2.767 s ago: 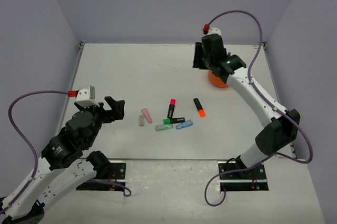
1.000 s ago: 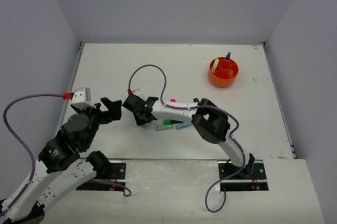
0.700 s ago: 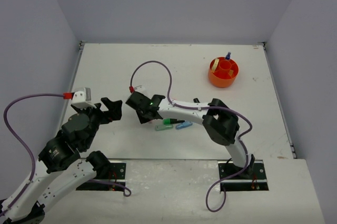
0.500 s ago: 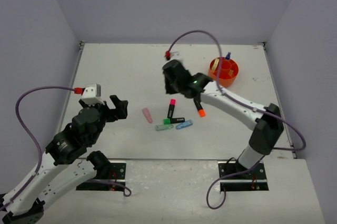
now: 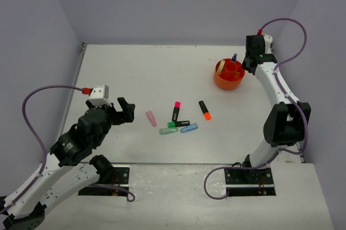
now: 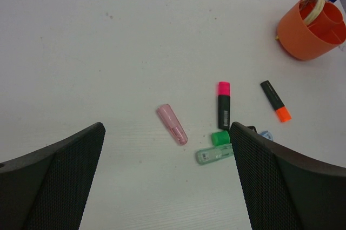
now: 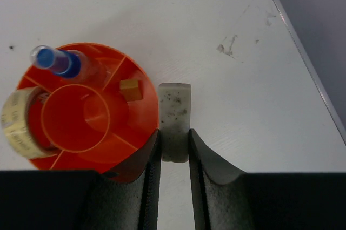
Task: Sort the stationery into containers
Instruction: Place the stationery in the storage box.
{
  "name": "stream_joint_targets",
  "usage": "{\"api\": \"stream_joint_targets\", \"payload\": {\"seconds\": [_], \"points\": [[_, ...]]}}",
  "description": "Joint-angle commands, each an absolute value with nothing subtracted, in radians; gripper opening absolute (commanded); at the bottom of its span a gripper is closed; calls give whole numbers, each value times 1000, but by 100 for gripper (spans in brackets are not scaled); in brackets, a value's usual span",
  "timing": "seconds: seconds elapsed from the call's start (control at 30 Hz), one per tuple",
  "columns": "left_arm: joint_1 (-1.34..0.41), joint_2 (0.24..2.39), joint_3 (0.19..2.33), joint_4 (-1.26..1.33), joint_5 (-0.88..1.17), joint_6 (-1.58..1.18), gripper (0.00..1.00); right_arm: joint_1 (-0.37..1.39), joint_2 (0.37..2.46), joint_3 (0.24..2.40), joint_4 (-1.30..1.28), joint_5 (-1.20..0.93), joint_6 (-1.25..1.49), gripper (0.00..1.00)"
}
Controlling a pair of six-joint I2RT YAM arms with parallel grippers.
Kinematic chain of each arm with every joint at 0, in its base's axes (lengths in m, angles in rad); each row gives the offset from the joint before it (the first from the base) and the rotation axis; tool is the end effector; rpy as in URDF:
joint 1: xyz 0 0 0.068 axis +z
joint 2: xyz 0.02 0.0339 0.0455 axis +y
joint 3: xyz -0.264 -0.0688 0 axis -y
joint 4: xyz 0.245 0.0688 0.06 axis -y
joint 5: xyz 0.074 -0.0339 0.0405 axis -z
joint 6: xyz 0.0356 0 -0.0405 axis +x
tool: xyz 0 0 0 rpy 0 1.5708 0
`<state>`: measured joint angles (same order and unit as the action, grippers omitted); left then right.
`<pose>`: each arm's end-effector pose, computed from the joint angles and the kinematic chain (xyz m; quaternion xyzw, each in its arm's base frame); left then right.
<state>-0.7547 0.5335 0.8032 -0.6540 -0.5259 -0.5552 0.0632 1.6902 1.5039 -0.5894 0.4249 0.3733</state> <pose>0.0924 -0.0623 0.3316 -0.0649 0.8111 -0.1579 0.5594 0.3795 0.0093 0.3147 0.2198 0.8779 -0.1079 0.4116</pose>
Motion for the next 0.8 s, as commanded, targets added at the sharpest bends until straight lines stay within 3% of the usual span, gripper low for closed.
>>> {"api": "stream_joint_targets", "payload": {"seconds": [0.0, 0.23, 0.77], "points": [[-755, 522, 793, -617, -511, -520, 100, 13, 1778, 1585, -609, 375, 350, 15], [-755, 524, 792, -609, -495, -511, 100, 5, 1896, 1671, -605, 254, 323, 16], [-755, 518, 790, -604, -487, -507, 100, 6, 1937, 1662, -613, 175, 330, 26]]}}
